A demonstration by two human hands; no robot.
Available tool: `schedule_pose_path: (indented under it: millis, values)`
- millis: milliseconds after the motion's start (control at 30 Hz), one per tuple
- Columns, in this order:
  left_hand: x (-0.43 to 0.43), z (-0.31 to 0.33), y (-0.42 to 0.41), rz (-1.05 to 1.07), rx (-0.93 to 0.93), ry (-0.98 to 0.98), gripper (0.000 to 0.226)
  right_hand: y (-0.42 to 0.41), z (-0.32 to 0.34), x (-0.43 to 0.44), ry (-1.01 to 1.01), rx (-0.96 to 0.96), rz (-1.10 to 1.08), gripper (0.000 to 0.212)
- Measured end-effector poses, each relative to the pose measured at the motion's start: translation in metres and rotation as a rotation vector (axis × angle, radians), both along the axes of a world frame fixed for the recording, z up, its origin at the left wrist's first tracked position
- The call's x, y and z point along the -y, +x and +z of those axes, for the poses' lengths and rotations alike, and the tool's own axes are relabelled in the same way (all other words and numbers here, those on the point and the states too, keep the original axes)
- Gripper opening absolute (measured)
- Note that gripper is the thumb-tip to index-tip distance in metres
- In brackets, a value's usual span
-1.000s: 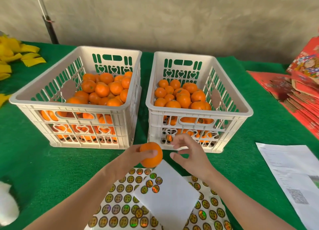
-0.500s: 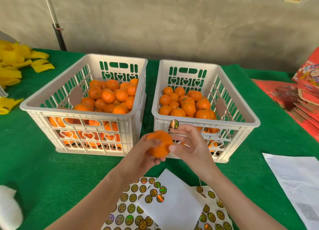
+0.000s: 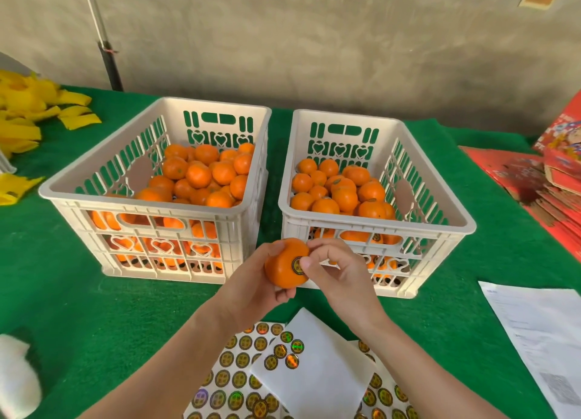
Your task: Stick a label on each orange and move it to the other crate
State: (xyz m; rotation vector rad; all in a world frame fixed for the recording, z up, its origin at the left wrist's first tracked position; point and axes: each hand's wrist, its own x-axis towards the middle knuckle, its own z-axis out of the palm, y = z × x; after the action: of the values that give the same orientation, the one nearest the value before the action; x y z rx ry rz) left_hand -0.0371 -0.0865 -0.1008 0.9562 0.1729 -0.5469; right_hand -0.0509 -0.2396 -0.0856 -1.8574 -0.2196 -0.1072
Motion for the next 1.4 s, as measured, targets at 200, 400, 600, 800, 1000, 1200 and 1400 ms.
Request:
schedule_pose_path:
  millis: [200,400,600,800,1000,1200,1400]
  values:
    - [-0.003,-0.004,0.000,0.016,-0.001,0.039,0.061,0.001,-0.005,0.000,-0.153,0.151,0.018,0.015]
    - [-0.005,-0.003,-0.003,0.015,0.044,0.210,0.062,-0.004,-0.008,-0.004,-0.271,0.241,-0.004,0.016]
    - [-0.005,0.010,-0.005,0.035,0.061,0.256,0.061,-0.002,-0.001,-0.006,-0.241,0.054,0.007,0.047]
    - [0.005,0.055,0.012,-0.055,0.340,0.298,0.040,0.018,0.024,-0.006,-0.219,0.161,0.110,0.075]
    - [0.030,0.068,0.084,0.300,0.767,0.792,0.035,0.092,0.070,0.025,-0.102,0.199,-0.099,0.074]
    - [0.062,0.040,0.143,-0.255,1.067,1.700,0.025,0.223,0.066,0.051,-0.241,-0.198,-0.331,0.086]
    - [0.058,0.036,0.145,-0.152,0.951,1.570,0.027,0.279,0.000,0.036,-0.703,-0.302,-0.187,0.101]
